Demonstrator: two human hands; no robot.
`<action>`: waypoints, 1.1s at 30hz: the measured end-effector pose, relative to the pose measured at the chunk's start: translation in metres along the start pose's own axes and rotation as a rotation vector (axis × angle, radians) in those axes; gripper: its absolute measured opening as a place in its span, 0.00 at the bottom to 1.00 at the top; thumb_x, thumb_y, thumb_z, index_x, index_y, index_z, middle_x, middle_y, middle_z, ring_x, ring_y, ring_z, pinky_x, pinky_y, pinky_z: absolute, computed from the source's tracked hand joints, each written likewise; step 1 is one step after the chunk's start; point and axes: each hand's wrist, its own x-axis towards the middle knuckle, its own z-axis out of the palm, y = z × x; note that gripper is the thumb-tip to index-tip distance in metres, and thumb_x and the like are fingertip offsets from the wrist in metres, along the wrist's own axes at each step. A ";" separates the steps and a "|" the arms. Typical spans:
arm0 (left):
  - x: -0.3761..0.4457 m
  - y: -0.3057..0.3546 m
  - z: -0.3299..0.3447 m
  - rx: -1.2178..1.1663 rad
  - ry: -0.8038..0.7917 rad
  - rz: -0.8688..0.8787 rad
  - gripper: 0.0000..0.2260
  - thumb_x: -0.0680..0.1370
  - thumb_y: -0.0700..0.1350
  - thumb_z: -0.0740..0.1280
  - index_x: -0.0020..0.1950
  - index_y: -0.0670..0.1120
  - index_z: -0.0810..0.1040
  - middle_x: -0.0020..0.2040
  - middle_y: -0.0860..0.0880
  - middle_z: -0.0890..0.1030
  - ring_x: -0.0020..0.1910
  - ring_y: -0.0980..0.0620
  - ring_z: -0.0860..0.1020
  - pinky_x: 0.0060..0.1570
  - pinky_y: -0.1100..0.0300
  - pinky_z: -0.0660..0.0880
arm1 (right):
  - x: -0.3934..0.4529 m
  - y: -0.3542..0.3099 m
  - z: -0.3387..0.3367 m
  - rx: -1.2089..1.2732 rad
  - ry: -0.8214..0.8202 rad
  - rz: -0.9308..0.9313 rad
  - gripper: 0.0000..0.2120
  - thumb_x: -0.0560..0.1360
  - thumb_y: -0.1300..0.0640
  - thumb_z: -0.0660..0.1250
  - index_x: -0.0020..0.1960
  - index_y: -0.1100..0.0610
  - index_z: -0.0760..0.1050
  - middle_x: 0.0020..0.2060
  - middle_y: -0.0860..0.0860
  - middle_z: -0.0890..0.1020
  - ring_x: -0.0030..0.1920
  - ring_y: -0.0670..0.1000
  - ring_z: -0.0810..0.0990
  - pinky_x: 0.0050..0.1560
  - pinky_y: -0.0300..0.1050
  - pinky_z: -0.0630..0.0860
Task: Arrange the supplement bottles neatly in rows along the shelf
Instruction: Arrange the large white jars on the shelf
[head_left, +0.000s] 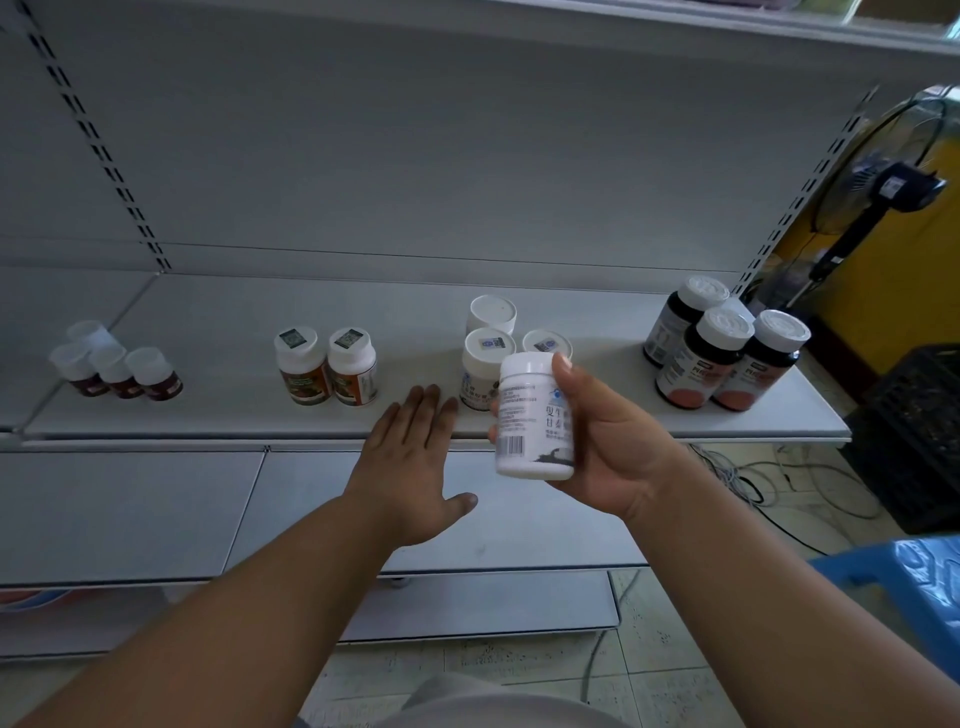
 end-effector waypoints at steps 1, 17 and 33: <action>0.000 0.000 0.000 0.002 0.000 0.001 0.47 0.76 0.71 0.55 0.79 0.48 0.31 0.79 0.46 0.31 0.78 0.47 0.31 0.74 0.51 0.31 | 0.000 0.000 0.001 0.009 0.020 0.001 0.37 0.53 0.46 0.84 0.58 0.60 0.80 0.50 0.58 0.82 0.48 0.57 0.82 0.47 0.52 0.80; -0.001 0.000 -0.001 0.007 0.013 0.013 0.48 0.75 0.71 0.55 0.79 0.46 0.32 0.80 0.44 0.34 0.79 0.46 0.33 0.76 0.50 0.33 | -0.007 0.004 0.010 -0.647 0.160 -0.356 0.20 0.70 0.58 0.74 0.60 0.56 0.73 0.51 0.51 0.83 0.53 0.51 0.82 0.56 0.50 0.77; -0.001 0.003 -0.004 0.008 -0.010 -0.014 0.47 0.76 0.70 0.56 0.79 0.47 0.31 0.80 0.46 0.32 0.78 0.47 0.32 0.76 0.51 0.33 | 0.001 -0.032 0.022 -0.323 0.396 -0.071 0.17 0.75 0.42 0.66 0.39 0.53 0.83 0.34 0.52 0.83 0.34 0.52 0.80 0.34 0.44 0.74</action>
